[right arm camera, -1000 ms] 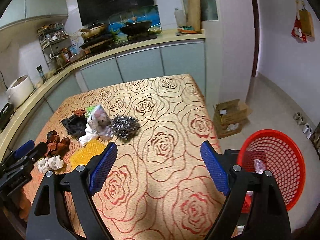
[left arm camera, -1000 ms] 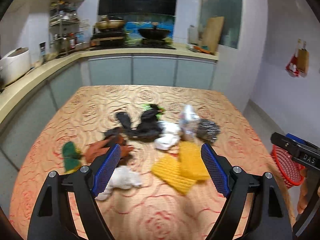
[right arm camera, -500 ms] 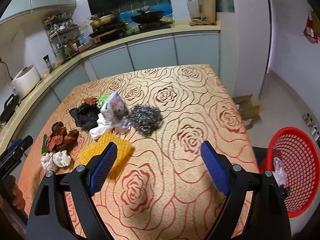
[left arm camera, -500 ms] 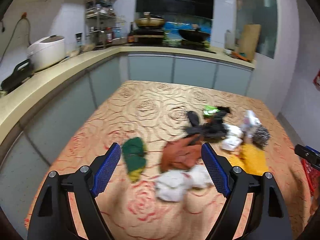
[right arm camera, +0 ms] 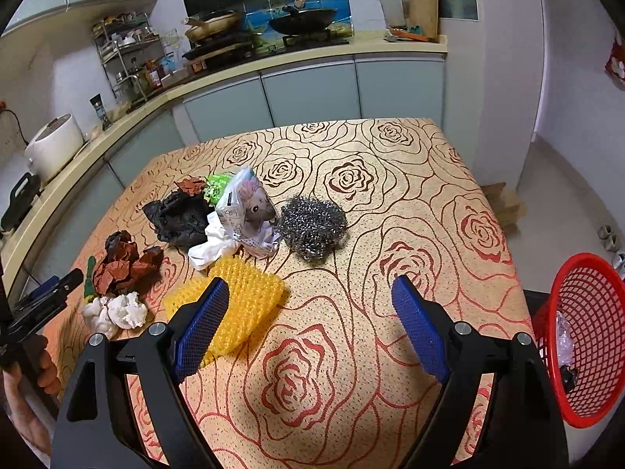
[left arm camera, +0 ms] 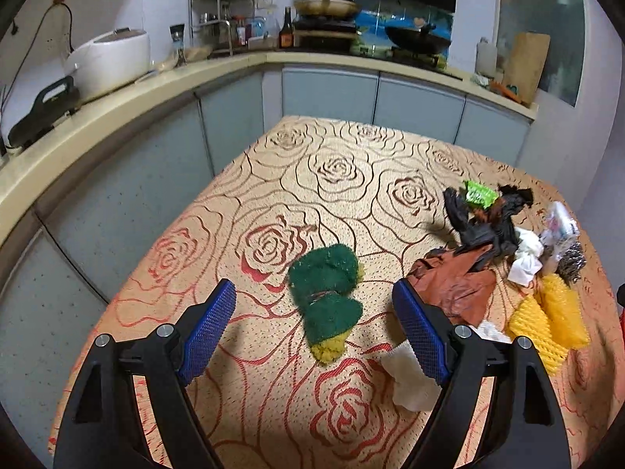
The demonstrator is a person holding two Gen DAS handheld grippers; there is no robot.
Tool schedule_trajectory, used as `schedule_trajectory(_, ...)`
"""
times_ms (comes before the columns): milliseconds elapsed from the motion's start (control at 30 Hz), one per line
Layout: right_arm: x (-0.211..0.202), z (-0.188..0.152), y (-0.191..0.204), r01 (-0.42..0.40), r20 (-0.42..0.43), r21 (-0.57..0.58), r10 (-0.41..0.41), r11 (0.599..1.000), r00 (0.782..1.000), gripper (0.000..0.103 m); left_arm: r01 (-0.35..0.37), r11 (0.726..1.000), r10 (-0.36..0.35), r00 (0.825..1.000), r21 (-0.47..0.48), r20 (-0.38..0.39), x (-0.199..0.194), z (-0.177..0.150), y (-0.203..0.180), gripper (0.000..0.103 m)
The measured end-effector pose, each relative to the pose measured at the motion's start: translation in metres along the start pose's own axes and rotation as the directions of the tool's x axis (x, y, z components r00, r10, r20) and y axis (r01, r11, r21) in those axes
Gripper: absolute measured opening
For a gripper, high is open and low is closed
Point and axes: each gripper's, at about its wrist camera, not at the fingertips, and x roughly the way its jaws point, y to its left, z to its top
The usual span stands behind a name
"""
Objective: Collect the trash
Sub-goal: 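Close the left gripper on the green scouring pad while the right gripper grasps the yellow mesh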
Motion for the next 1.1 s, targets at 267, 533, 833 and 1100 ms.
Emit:
schedule_trajectory(267,0.019,-0.002,0.019,-0.054,-0.051,-0.008,0.054,0.999,0.997,0.083,0.010,1.000,-0.010,0.998,0.004,-0.066,0.025,-0.003,-0.002,0.061)
schedule_trajectory(533,0.046,-0.005,0.046,-0.099,-0.120,-0.027,0.095,0.995,0.988,0.083,0.050,0.998,-0.053,0.991,-0.027,-0.120,0.037,-0.003,0.002,0.038)
schedule_trajectory(833,0.061,-0.011,0.049,-0.086,-0.161,-0.034,0.080,0.996,0.984,0.076,0.055,0.998,-0.057,0.994,-0.029,-0.091,0.030,-0.003,0.004,0.035)
schedule_trajectory(1100,0.062,-0.011,0.045,-0.127,-0.179,-0.018,0.121,0.992,0.976,0.049,0.047,0.998,-0.049,0.996,-0.030,-0.075,0.022,-0.003,0.008,0.035)
